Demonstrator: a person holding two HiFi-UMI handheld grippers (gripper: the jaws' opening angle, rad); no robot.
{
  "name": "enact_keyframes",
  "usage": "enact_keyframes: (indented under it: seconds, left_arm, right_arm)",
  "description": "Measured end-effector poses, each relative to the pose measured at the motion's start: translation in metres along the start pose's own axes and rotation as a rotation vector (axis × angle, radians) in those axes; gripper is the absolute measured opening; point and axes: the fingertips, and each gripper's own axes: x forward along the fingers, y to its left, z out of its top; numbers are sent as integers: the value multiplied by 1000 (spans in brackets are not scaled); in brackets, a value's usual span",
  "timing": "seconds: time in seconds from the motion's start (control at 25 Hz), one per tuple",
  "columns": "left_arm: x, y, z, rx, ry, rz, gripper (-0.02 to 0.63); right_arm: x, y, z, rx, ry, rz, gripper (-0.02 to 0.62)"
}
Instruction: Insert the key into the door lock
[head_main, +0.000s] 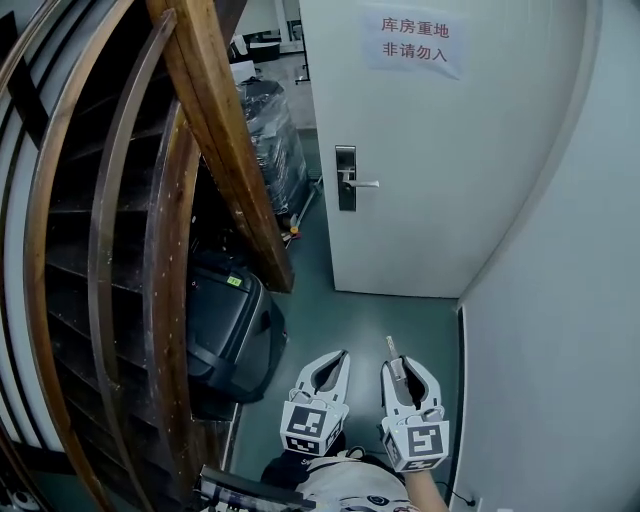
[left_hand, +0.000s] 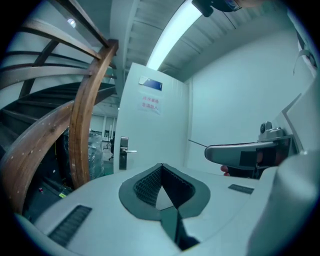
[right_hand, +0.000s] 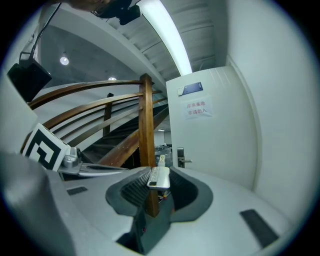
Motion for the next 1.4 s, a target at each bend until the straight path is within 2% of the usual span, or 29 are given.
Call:
enact_keyframes:
  seconds: [0.32,0.84,1.2,1.4]
  left_arm:
    - [55,56,24,7,-12,-21,5]
    - [96,127,25,-7,9,-20,5]
    - [126,143,27,-31,17,-24,5]
    - [157,156,28,-29,17,6,5]
  right_arm:
    - [79,-4,20,-20,-8,-12,118]
    - [161,1,19,-21,23,-17,118]
    - [194,-13,14,-22,58,-25,118]
    - [227,-29,13,-13,57,10,118]
